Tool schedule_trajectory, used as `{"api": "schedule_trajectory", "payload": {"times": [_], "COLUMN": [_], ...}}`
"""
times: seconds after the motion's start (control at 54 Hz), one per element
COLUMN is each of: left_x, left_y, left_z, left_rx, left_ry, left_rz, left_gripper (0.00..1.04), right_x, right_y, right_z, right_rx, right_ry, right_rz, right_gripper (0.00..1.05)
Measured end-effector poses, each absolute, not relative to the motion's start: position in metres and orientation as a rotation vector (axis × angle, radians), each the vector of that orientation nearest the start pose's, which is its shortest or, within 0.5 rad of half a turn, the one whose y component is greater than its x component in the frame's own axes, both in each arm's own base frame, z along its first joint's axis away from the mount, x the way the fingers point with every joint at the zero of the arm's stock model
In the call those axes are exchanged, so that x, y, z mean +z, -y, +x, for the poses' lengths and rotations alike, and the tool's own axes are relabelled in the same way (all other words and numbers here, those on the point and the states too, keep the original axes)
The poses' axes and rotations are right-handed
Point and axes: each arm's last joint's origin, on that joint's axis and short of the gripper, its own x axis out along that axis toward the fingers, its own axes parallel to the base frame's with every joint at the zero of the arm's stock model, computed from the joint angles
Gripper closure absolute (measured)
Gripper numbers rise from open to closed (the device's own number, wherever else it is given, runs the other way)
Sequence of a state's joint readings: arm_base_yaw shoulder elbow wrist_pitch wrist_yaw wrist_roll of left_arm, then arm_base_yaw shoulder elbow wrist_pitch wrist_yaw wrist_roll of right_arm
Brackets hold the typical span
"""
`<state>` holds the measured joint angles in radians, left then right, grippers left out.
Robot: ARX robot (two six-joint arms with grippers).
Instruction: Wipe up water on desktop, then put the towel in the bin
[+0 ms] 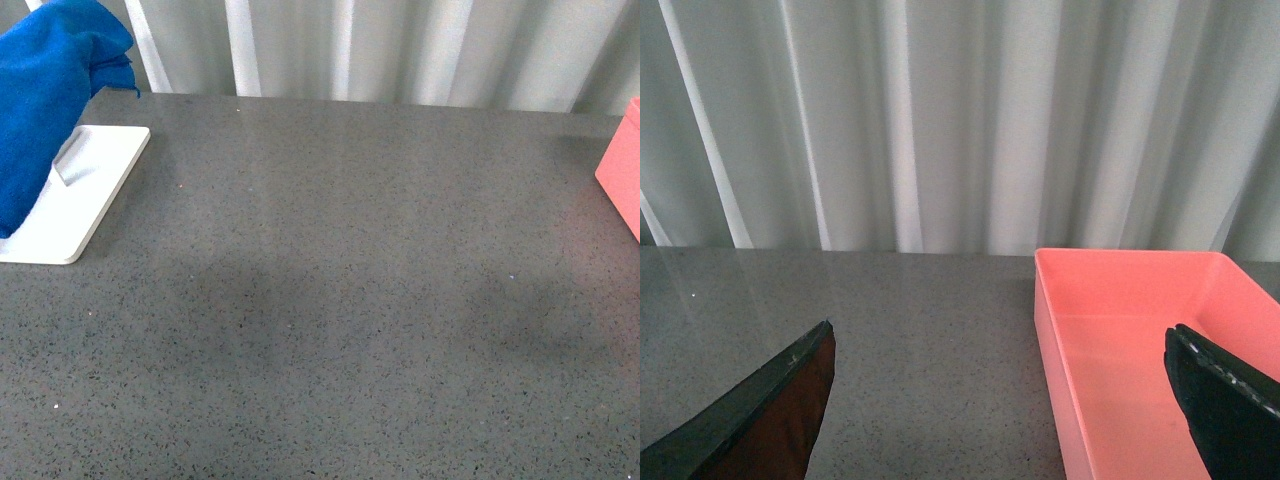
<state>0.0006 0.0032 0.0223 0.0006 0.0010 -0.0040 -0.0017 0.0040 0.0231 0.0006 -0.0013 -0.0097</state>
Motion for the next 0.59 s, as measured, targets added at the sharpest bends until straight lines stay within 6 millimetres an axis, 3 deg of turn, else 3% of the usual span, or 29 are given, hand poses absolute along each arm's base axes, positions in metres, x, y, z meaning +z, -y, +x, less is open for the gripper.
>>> {"api": "schedule_trajectory", "payload": {"times": [0.593], "left_x": [0.1709], "left_y": [0.0000], "left_z": [0.0965], "left_rx": [0.000], "left_ry": [0.020], "left_rz": [-0.004], "left_gripper": [0.07], "right_x": [0.1711], "right_y": [0.0001], "right_z": [0.0965], "right_rx": [0.000], "right_ry": [0.020], "right_rz": [-0.010], "right_gripper": [0.07]}}
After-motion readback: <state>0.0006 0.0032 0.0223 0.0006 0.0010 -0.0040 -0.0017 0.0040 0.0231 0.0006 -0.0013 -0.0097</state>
